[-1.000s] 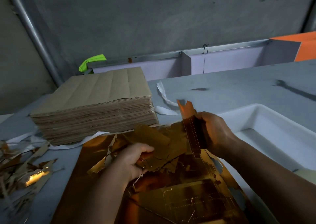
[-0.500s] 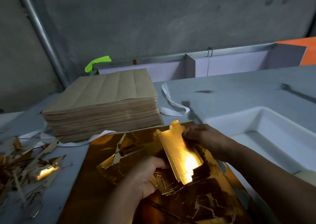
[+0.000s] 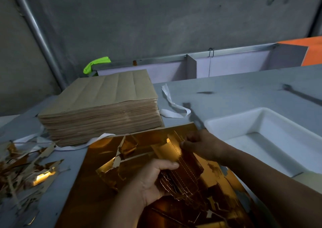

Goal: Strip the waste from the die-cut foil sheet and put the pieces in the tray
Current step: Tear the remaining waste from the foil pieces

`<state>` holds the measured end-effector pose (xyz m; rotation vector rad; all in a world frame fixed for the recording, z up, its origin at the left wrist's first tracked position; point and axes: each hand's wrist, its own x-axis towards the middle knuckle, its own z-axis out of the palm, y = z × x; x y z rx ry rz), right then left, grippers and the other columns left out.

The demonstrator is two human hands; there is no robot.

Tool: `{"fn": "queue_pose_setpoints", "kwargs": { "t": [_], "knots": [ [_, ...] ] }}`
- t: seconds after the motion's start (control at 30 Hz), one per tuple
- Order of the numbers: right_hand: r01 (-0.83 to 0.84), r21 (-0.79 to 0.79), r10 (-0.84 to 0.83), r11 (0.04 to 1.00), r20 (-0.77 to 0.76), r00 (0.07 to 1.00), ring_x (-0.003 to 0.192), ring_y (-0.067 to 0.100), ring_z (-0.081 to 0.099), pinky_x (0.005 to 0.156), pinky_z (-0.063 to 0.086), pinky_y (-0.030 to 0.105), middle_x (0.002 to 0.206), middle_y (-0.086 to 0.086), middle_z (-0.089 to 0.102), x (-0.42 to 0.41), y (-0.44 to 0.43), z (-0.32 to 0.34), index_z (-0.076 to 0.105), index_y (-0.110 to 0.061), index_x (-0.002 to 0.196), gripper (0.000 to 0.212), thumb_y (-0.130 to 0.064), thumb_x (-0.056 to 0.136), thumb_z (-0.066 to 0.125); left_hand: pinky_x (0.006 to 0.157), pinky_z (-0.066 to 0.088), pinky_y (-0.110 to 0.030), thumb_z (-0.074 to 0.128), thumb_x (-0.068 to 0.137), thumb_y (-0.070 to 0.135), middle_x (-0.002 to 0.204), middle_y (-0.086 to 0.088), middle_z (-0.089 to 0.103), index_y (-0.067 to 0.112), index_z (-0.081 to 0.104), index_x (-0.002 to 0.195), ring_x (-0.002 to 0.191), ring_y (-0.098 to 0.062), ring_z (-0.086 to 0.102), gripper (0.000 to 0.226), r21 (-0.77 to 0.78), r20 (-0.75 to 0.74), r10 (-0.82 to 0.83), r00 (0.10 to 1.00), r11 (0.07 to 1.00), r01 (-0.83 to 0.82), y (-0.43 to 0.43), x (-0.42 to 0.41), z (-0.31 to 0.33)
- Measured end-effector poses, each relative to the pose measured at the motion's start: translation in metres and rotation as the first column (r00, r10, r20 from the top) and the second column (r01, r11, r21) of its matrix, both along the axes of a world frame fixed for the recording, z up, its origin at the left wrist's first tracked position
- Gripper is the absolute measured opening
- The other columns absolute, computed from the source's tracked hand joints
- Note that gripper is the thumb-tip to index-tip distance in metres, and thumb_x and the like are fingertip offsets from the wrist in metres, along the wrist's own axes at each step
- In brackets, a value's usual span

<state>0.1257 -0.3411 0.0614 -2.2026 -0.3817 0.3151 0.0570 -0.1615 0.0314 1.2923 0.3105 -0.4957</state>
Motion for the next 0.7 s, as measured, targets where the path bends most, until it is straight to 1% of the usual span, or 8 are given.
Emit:
{"fn": "queue_pose_setpoints", "kwargs": {
  "t": [0.1,0.17,0.23,0.3,0.4,0.5,0.6,0.7],
  "knots": [
    [-0.035,-0.014,0.035,0.999,0.002,0.999,0.063,0.005,0.053,0.063,0.043,0.026,0.068,-0.006,0.056,-0.001,-0.001,0.0,0.06,-0.022,0.076,0.025,-0.033,0.098,0.058,0.094,0.052,-0.051,0.08,0.061,0.011,0.111,-0.017,0.071,0.007,0.06,0.117,0.105,-0.035,0.066,0.059,0.101,0.005,0.015,1.0,0.995,-0.015,-0.006,-0.001,0.002],
    [-0.015,0.032,0.015,0.999,-0.003,1.0,0.067,0.006,0.058,0.065,0.046,0.025,0.071,-0.006,0.059,-0.003,0.0,0.001,0.061,-0.022,0.078,0.025,-0.036,0.098,0.056,0.091,0.053,-0.05,0.077,0.069,0.004,0.105,-0.016,0.072,0.009,0.061,0.112,0.101,-0.035,0.067,0.046,0.132,0.006,0.042,0.999,0.99,-0.042,-0.004,0.001,0.001],
    [0.057,0.15,-0.054,0.987,-0.027,0.998,0.08,0.011,0.063,0.073,0.05,0.027,0.085,-0.005,0.065,-0.002,0.001,0.003,0.065,-0.023,0.087,0.021,-0.035,0.1,0.053,0.079,0.056,-0.046,0.072,0.074,-0.002,0.093,-0.016,0.075,0.007,0.063,0.104,0.091,-0.036,0.07,0.032,0.12,0.01,0.061,0.998,0.991,-0.062,0.003,0.004,0.0],
    [0.114,0.232,-0.108,0.966,-0.039,0.993,0.088,0.01,0.061,0.077,0.046,0.026,0.094,-0.007,0.064,-0.001,0.002,0.005,0.067,-0.025,0.094,0.019,-0.028,0.101,0.05,0.073,0.056,-0.043,0.072,0.068,-0.003,0.084,-0.016,0.075,0.004,0.064,0.099,0.087,-0.037,0.071,0.033,0.117,0.014,0.072,0.997,0.99,-0.074,0.011,0.006,0.001],
    [0.112,0.227,-0.102,0.967,-0.056,0.993,0.085,0.006,0.055,0.075,0.041,0.022,0.092,-0.01,0.06,-0.001,0.002,0.009,0.066,-0.026,0.099,0.023,-0.016,0.101,0.046,0.074,0.055,-0.043,0.073,0.059,0.001,0.082,-0.017,0.074,0.002,0.065,0.095,0.086,-0.038,0.069,0.037,0.116,0.022,0.07,0.997,0.991,-0.072,0.023,0.006,0.005],
    [0.09,0.215,-0.067,0.972,-0.109,0.992,0.075,0.015,0.057,0.064,0.043,0.025,0.086,0.004,0.063,-0.003,0.001,0.01,0.067,-0.02,0.101,0.025,-0.01,0.099,0.044,0.074,0.054,-0.045,0.074,0.057,0.003,0.089,-0.02,0.071,0.003,0.063,0.1,0.09,-0.039,0.067,0.044,0.122,0.021,0.089,0.996,0.988,-0.091,0.033,0.005,0.008],
    [0.067,0.174,-0.045,0.982,-0.127,0.991,0.072,0.02,0.056,0.064,0.045,0.032,0.081,0.009,0.061,-0.004,0.001,0.009,0.066,-0.017,0.102,0.029,-0.005,0.099,0.04,0.068,0.053,-0.042,0.075,0.053,0.002,0.077,-0.015,0.071,0.004,0.061,0.097,0.079,-0.035,0.068,0.045,0.143,0.034,0.097,0.995,0.985,-0.101,0.04,0.005,0.011],
    [0.062,0.159,-0.041,0.985,-0.131,0.99,0.068,0.016,0.055,0.064,0.044,0.031,0.075,0.003,0.059,-0.002,0.0,0.007,0.066,-0.018,0.099,0.029,-0.003,0.097,0.042,0.068,0.054,-0.041,0.077,0.049,0.003,0.07,-0.013,0.071,0.004,0.061,0.093,0.069,-0.031,0.07,0.047,0.17,0.038,0.097,0.995,0.98,-0.102,0.045,0.005,0.014]
  ]
}}
